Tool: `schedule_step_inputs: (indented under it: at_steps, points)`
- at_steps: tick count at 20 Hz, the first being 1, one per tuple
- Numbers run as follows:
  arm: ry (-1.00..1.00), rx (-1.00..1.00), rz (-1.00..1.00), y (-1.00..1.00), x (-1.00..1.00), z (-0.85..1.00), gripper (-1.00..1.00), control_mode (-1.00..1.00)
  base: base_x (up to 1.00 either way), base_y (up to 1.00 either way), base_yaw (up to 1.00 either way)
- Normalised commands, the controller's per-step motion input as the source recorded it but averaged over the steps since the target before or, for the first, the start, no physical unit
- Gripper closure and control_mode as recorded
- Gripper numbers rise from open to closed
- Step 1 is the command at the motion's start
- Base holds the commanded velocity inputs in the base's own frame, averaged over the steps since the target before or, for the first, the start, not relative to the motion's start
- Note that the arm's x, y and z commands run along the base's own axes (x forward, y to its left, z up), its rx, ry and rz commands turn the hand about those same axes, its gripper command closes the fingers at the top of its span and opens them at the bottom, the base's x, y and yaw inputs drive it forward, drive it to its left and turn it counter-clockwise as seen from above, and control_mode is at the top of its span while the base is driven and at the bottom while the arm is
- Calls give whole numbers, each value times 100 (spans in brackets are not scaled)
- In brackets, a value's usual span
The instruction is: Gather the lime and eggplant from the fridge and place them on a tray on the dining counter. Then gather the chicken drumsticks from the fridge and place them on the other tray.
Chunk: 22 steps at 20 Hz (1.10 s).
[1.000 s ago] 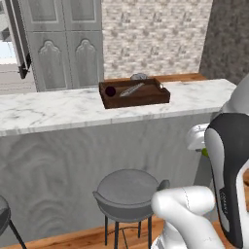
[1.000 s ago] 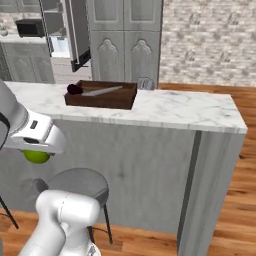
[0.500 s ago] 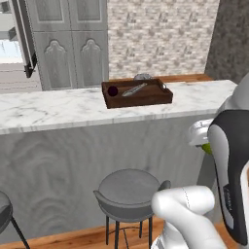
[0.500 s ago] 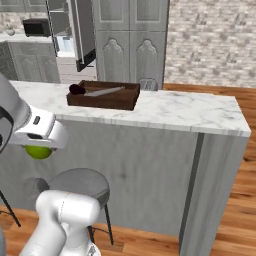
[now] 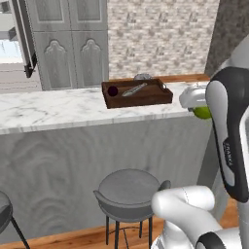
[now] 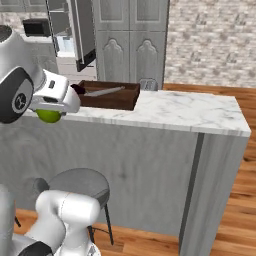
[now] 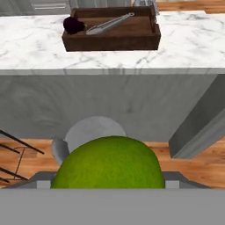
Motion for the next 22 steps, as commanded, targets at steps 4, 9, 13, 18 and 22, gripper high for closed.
schedule_step_inputs:
  at_steps: [4, 9, 13, 18, 22]
  points:
    - [0, 0, -1, 8, 89, 7, 100, -100, 0, 0, 0]
    - [0, 0, -4, 6, 100, 0, 100, -100, 0, 0, 0]
    - [6, 0, -1, 0, 100, -3, 100, -100, 0, 0, 0]
    - [6, 0, -1, 0, 100, -16, 100, -100, 0, 0, 0]
    - [6, 0, -1, 0, 100, -29, 100, -100, 0, 0, 0]
